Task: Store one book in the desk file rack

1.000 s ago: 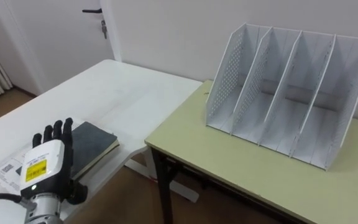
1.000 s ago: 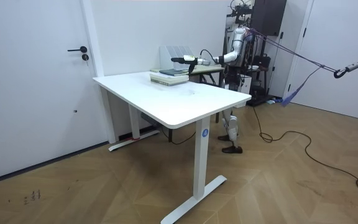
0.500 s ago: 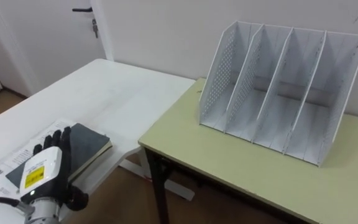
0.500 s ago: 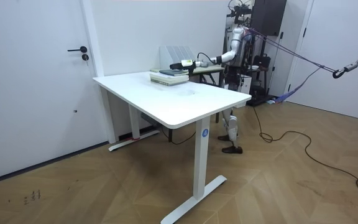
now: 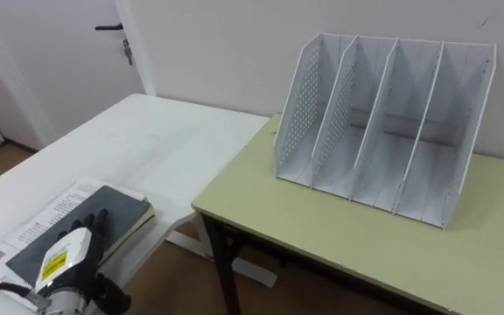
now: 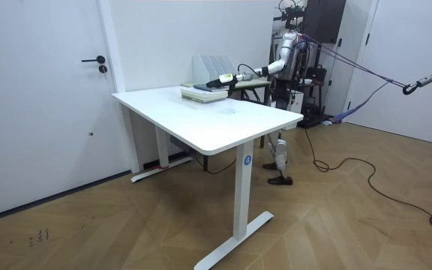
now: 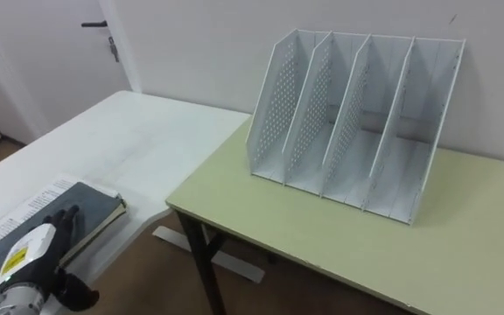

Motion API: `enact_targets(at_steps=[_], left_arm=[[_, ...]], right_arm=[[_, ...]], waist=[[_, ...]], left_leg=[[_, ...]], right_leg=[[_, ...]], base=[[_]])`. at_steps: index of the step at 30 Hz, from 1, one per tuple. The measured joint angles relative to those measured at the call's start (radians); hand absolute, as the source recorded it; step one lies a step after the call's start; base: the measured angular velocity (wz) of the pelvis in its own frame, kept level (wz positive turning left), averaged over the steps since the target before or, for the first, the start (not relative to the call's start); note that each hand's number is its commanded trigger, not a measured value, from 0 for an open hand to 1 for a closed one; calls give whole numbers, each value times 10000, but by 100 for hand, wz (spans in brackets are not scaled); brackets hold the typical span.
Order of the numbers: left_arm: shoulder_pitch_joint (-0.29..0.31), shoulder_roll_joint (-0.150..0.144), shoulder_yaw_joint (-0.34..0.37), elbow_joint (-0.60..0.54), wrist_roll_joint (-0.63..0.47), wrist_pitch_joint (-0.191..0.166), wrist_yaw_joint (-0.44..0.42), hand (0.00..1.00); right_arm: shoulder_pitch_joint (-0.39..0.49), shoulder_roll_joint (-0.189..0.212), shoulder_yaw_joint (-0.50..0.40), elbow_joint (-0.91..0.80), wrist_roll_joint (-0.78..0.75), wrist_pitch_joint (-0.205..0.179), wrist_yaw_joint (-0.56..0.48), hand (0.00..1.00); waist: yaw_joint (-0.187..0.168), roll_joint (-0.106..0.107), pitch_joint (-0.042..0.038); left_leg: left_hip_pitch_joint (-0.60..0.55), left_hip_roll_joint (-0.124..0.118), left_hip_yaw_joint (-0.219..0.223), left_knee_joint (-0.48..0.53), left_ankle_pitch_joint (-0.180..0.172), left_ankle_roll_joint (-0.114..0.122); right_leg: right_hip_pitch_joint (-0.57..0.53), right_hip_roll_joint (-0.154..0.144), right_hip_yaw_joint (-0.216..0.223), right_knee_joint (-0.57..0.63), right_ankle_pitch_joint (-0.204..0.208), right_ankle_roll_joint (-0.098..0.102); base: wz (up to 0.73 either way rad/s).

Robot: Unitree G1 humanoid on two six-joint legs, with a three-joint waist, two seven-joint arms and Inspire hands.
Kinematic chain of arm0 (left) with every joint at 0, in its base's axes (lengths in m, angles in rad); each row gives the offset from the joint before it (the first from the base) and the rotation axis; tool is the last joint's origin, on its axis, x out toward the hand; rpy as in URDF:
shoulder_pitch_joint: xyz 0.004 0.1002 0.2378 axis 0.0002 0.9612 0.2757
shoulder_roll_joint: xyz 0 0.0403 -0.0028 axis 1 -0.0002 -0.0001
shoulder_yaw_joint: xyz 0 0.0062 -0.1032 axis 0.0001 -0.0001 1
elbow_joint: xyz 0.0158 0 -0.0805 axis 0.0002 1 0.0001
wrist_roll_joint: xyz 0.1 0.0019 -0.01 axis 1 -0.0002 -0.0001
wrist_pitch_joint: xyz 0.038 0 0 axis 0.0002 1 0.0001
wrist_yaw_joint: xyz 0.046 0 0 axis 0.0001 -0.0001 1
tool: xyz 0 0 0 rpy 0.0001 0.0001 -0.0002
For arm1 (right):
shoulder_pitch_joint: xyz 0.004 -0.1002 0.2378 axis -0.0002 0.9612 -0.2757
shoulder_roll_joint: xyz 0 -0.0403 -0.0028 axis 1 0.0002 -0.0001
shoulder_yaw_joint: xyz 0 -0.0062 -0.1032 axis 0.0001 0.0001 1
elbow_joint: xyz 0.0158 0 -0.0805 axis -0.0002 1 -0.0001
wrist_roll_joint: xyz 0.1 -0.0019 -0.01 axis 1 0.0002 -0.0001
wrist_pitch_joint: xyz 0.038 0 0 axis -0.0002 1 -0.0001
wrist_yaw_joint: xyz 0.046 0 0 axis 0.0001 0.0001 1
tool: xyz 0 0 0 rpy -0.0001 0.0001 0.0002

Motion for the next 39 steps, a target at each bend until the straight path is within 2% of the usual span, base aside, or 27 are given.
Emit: enact_targets(at_steps=[4, 6, 9, 11, 16, 20, 32, 39], left_arm=[[-252, 101, 35, 140, -1, 9, -49, 100], [-594, 406, 41, 478, 1, -62, 71, 100], [-992, 522, 122, 873, 27, -63, 132, 100], [-1047, 567, 142, 886, 25, -63, 144, 100], [-1065, 567, 215, 898, 96, -57, 188, 100], [-1064, 569, 219, 916, 113, -49, 195, 100], [-1063, 525, 119, 787, 96, -52, 195, 100], [-752, 317, 113, -172, -22, 297, 186, 100]], right_arm=[[16, 0, -101, -200, -10, 13, -3, 0], [-12, -1, -99, -238, -15, 128, -14, 0], [24, -1, -97, -257, -10, 220, -25, 0], [113, -1, -97, -388, -10, 316, -38, 0], [172, -1, -94, -503, -10, 442, -135, 0], [173, -1, -92, -514, -10, 464, -198, 0], [171, -5, 130, -502, 35, 436, -212, 0], [29, -5, 211, -558, 34, 457, -246, 0]], waist=[[-26, -63, -5], [3, -77, -13], [7, -75, -13], [22, -68, -18], [22, -40, -38], [19, 10, -89], [44, 7, -85], [115, -31, -89]], left_leg=[[26, -8, -8, 6, 0, 0], [78, -11, -8, 6, 0, 0], [138, -16, 7, 5, 0, 1], [147, -16, 47, 10, 0, 1], [146, -15, 48, 24, 0, 1], [188, -17, 40, 23, 0, 1], [280, -15, 37, 16, 0, 1], [146, -15, -5, 22, 1, 2]], right_leg=[[32, -7, -22, -6, -14, 14], [71, -9, -26, 5, -17, 18], [116, -8, 6, 26, -21, 24], [113, -7, 29, 41, -22, 25], [113, -6, 30, 61, -20, 25], [176, -9, 16, 51, -19, 26], [235, -7, 18, 37, -22, 27], [29, -38, -124, 146, -29, 18]], base=[[5], [0], [0], [0], [0], [0], [1], [0]])
